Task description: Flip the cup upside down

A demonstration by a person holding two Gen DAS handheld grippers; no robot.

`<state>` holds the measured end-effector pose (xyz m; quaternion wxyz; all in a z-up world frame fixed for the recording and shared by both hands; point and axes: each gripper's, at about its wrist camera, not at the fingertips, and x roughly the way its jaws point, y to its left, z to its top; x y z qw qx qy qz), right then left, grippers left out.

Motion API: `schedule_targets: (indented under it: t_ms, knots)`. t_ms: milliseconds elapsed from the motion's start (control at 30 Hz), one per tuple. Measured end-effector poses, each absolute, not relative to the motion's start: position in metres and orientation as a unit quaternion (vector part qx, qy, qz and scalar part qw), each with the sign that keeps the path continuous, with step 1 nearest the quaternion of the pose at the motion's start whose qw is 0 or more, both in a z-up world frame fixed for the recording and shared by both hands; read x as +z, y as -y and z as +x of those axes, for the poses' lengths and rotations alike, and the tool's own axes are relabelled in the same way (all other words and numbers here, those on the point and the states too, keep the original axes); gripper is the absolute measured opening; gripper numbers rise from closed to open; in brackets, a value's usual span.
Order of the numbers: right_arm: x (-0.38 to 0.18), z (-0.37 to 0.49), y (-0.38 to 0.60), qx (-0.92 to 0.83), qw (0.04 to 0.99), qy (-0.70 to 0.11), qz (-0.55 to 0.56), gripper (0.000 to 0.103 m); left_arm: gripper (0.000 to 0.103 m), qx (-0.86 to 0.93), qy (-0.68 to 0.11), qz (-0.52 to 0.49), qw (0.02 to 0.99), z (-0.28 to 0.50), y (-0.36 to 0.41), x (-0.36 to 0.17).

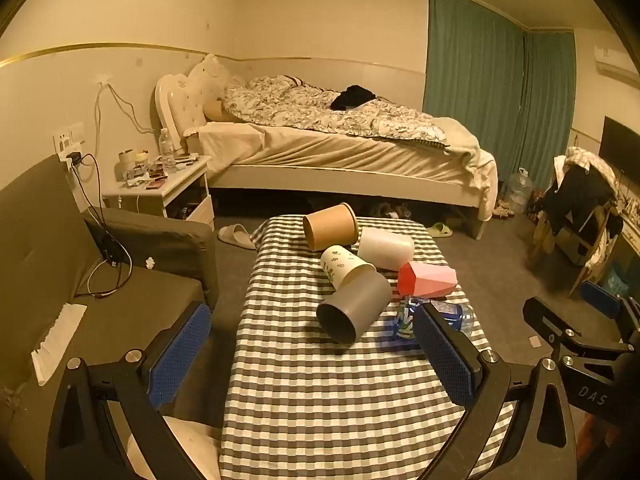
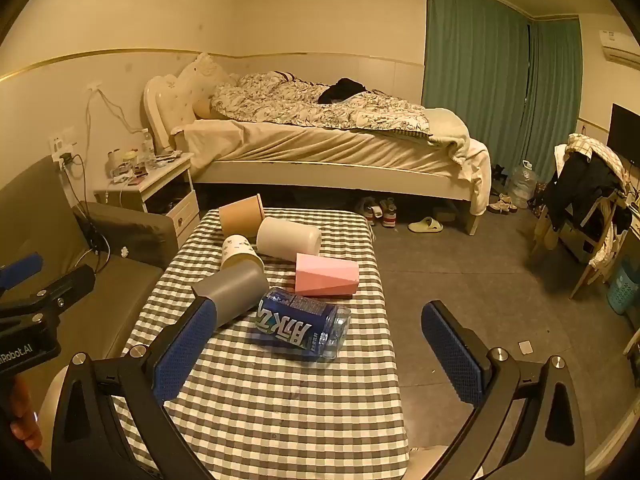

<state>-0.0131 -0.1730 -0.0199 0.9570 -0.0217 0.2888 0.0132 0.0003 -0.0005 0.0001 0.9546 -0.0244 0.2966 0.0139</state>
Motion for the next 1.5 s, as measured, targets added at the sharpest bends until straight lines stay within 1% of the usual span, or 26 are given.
schedule_targets:
  t_ms: [1500]
  knots:
    - [-0.03,-0.013,0.171,0.015,0.955,-0.295,-0.027,0.103,0.103,0.009,-0.292,-0.027,0.956,-0.001,0.001,-0.002]
